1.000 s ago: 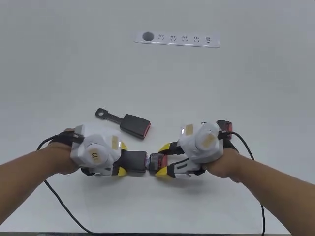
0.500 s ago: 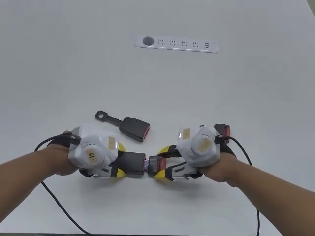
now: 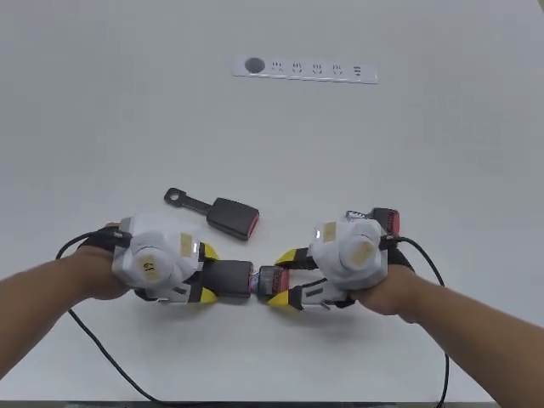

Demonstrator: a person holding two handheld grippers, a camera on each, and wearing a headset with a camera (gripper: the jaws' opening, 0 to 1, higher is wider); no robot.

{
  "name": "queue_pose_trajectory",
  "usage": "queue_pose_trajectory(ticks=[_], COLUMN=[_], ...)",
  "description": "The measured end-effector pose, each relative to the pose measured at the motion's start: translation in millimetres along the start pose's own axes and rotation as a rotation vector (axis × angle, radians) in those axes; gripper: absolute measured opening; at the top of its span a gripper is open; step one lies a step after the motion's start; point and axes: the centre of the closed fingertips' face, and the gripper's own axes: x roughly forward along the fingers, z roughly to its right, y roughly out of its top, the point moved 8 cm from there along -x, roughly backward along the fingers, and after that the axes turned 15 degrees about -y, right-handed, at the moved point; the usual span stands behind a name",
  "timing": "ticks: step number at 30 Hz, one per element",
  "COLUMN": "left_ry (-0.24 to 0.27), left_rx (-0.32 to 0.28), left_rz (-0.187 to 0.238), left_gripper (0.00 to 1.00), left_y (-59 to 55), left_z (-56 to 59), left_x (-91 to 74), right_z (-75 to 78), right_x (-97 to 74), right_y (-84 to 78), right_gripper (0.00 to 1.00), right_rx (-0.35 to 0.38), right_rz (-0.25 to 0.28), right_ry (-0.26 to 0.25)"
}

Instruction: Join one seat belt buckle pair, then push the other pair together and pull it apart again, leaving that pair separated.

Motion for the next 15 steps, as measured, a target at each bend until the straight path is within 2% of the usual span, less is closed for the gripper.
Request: queue_pose_trajectory(ticks=[4,15], left_ry=[0.007,0.002], left_rx=[0.003,0.014], left_rz=[0.021,0.065], left_gripper=[0.32,0.31], left_y=[-0.8,-3.5], left_z=[1.3,0.2], left_x=[-0.4,-0.8], right_z=[-2.9,-3.9], right_x=[-1.6,-3.0], right_y=[-2.6,-4.8], right_gripper=[0.32,0.31], right_rx=[-0.012,-0.005], right_rz=[0.037,0.088], right_ry=[-0.034,-0.065])
